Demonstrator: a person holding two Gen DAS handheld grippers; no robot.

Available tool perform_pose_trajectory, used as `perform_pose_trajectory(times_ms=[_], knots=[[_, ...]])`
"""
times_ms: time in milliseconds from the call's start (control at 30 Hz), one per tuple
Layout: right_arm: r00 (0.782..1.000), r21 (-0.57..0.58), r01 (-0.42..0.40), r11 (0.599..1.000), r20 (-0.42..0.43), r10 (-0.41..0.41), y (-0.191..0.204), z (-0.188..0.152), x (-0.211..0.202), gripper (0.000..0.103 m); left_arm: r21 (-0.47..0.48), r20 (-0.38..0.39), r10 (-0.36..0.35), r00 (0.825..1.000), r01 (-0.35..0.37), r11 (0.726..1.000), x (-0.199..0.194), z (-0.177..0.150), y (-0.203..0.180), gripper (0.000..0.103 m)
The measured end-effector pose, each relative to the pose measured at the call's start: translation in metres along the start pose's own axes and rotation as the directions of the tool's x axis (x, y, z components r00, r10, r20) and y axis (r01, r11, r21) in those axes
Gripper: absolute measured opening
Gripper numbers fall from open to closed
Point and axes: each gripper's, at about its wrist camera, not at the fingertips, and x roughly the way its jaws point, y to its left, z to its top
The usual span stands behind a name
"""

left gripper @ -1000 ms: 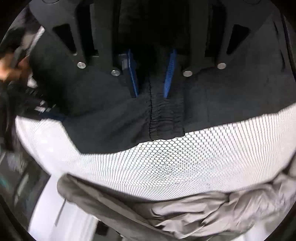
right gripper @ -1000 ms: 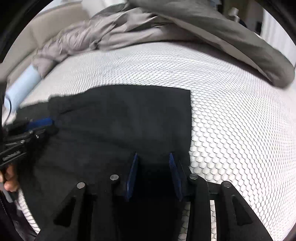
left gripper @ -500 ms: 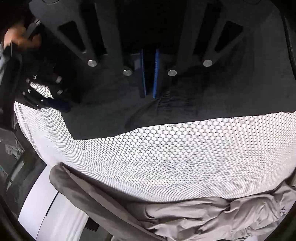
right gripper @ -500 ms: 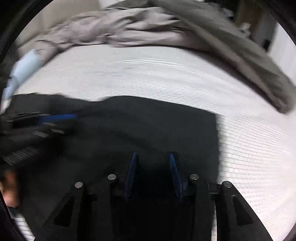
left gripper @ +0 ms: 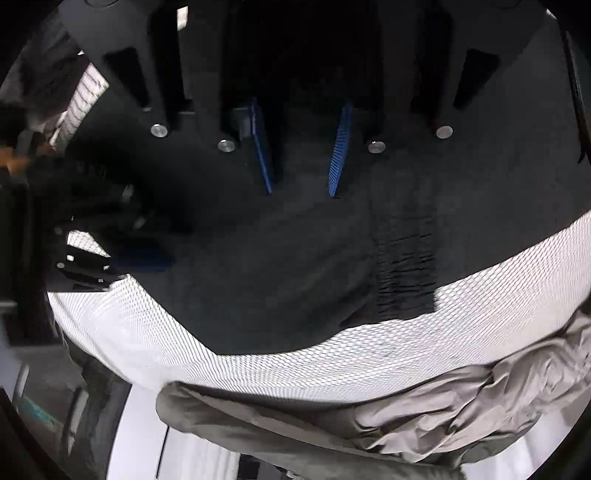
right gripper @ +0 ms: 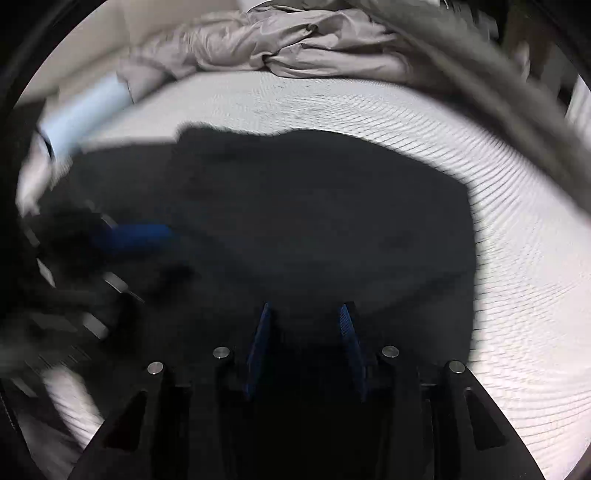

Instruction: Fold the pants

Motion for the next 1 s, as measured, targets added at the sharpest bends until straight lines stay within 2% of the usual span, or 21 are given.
perform_pose_trajectory(times_ms=[67,133,200,233,267,333,400,467,500,533,567,600,667,700,767,800,867,933,967,1000], knots=[[0.999,0.059,0.041,0.997,-0.001,-0.042,-0.024,-0.011,-0.009,0.04,-0.046,-0.002,-0.041,0.999,0.041,0.998,-0.013,-0.007,0.013,0.031],[1.0,0.093,0.015,0.996,0.024,-0.017,-0.039,-0.021,-0.017,0.04,-0.06,-0.001,0.012,1.0,-0.012,0.998,-0.027,-0.015,0.024,0.031],[0.998,0.111,-0.033,0.993,0.061,0.026,-0.049,-0.031,-0.031,0.041,-0.05,0.02,0.018,1.0,-0.017,0.999,-0.045,-0.025,0.031,0.031],[0.997,0.14,-0.055,0.989,0.065,0.046,-0.055,-0.036,-0.036,0.044,-0.055,0.024,0.015,1.0,-0.013,0.998,-0.051,-0.031,0.035,0.036],[0.993,0.187,-0.106,0.977,0.07,0.095,-0.066,-0.044,-0.043,0.049,-0.059,0.026,0.01,1.0,-0.008,0.998,-0.054,-0.035,0.038,0.039],[0.973,0.296,-0.229,0.927,0.09,0.212,-0.089,-0.058,-0.048,0.049,-0.05,0.013,0.007,1.0,-0.006,0.999,-0.051,-0.045,0.041,0.043],[0.941,0.38,-0.335,0.862,0.102,0.321,-0.104,-0.076,-0.043,0.051,-0.018,0.002,0.027,1.0,-0.027,0.999,-0.048,-0.054,0.04,0.044],[0.868,0.447,-0.482,0.754,0.125,0.481,-0.107,-0.08,-0.027,0.052,0.013,0.01,0.044,0.999,-0.044,0.999,-0.047,-0.059,0.038,0.046],[0.833,0.473,-0.536,0.7,0.16,0.529,-0.107,-0.085,-0.023,0.05,0.018,0.006,0.05,0.999,-0.05,0.999,-0.047,-0.06,0.038,0.049],[0.824,0.479,-0.549,0.685,0.174,0.539,-0.106,-0.083,-0.02,0.042,0.016,0.003,0.052,0.999,-0.052,0.999,-0.047,-0.06,0.036,0.051],[0.836,0.462,-0.538,0.705,0.184,0.517,-0.104,-0.078,-0.023,0.024,0.01,-0.003,0.054,0.999,-0.054,0.999,-0.045,-0.061,0.036,0.052],[0.843,0.441,-0.531,0.723,0.192,0.502,-0.102,-0.072,-0.026,0.013,-0.005,-0.018,0.047,0.999,-0.047,0.999,-0.043,-0.062,0.038,0.053],[0.85,0.383,-0.527,0.759,0.216,0.481,-0.093,-0.067,-0.045,0.008,-0.032,-0.028,0.03,0.999,-0.031,0.999,-0.038,-0.061,0.041,0.055],[0.866,0.372,-0.5,0.782,0.195,0.461,-0.089,-0.071,-0.046,0.008,-0.035,-0.028,0.023,0.999,-0.024,0.999,-0.038,-0.062,0.042,0.055],[0.916,0.365,-0.395,0.843,0.083,0.393,-0.083,-0.075,-0.033,0.011,-0.032,-0.029,0.016,0.999,-0.017,0.999,-0.039,-0.062,0.041,0.056],[0.917,0.356,-0.392,0.849,0.069,0.394,-0.082,-0.077,-0.028,0.012,-0.03,-0.033,0.019,0.999,-0.02,0.999,-0.041,-0.062,0.041,0.056],[0.912,0.358,-0.407,0.84,0.103,0.398,-0.086,-0.076,-0.039,0.015,-0.042,-0.039,0.01,0.999,-0.011,0.999,-0.047,-0.062,0.045,0.056],[0.925,0.345,-0.379,0.858,0.136,0.354,-0.092,-0.077,-0.053,0.024,-0.076,-0.017,-0.014,1.0,0.012,0.997,-0.06,-0.062,0.054,0.056],[0.936,0.347,-0.352,0.87,0.153,0.317,-0.094,-0.077,-0.058,0.032,-0.117,0.018,-0.012,1.0,0.014,0.993,-0.071,-0.062,0.064,0.055],[0.941,0.358,-0.336,0.871,0.178,0.289,-0.097,-0.076,-0.064,0.037,-0.172,0.053,0.025,0.998,-0.015,0.985,-0.083,-0.062,0.077,0.056]])
